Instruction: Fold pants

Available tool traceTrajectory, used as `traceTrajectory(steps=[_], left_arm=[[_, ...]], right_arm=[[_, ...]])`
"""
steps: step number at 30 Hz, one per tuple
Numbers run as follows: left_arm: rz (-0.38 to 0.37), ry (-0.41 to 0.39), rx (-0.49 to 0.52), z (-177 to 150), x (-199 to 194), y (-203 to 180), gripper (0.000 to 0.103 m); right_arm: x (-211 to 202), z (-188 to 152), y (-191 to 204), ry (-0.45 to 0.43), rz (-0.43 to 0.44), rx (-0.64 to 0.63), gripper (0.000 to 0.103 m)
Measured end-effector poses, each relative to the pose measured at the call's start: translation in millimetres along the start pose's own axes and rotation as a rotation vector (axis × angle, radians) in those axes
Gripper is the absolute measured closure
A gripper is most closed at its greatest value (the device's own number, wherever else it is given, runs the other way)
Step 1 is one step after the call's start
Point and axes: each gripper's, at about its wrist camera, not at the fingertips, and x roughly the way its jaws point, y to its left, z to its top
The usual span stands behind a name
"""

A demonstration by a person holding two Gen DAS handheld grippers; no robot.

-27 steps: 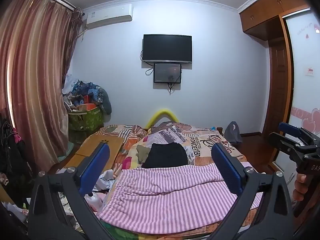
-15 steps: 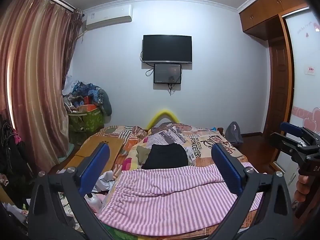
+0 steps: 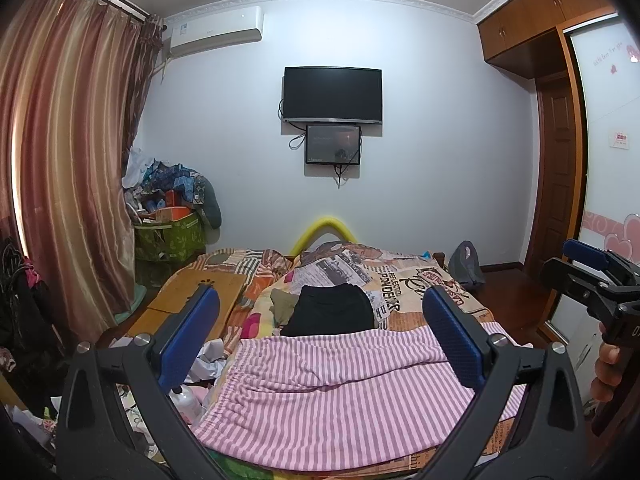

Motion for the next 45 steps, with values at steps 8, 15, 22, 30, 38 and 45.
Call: traceTrajectory(steps=[8, 15, 22, 30, 38, 45], left_arm=[[-0.003, 0.0, -0.002, -3, 4, 3, 0.0], [-0.006, 0.003, -0.003, -4, 6, 4, 0.0], [-0.012, 0.005, -0.004, -6, 8, 3, 0.0], [-0.019, 0.005, -0.006, -4, 9, 3, 0.0], [-0.021, 0.002, -0.005, -5, 10, 1, 0.0], [-0.023, 0.004, -0.004, -5, 9, 1, 0.0]], right_arm=[[0, 0, 0, 0.001, 0.002, 0.001, 0.0], [-1, 0, 0, -0.001, 0.001, 0.004, 0.0], [0, -1, -1, -0.002, -0.002, 0.003, 0.0], [0, -1, -1, -0.005, -0.006, 0.004, 0.0], [-1, 1, -1, -0.007, -0.007, 0.004, 0.0], [-1, 1, -1, -0.007, -0.009, 0.004, 0.0]])
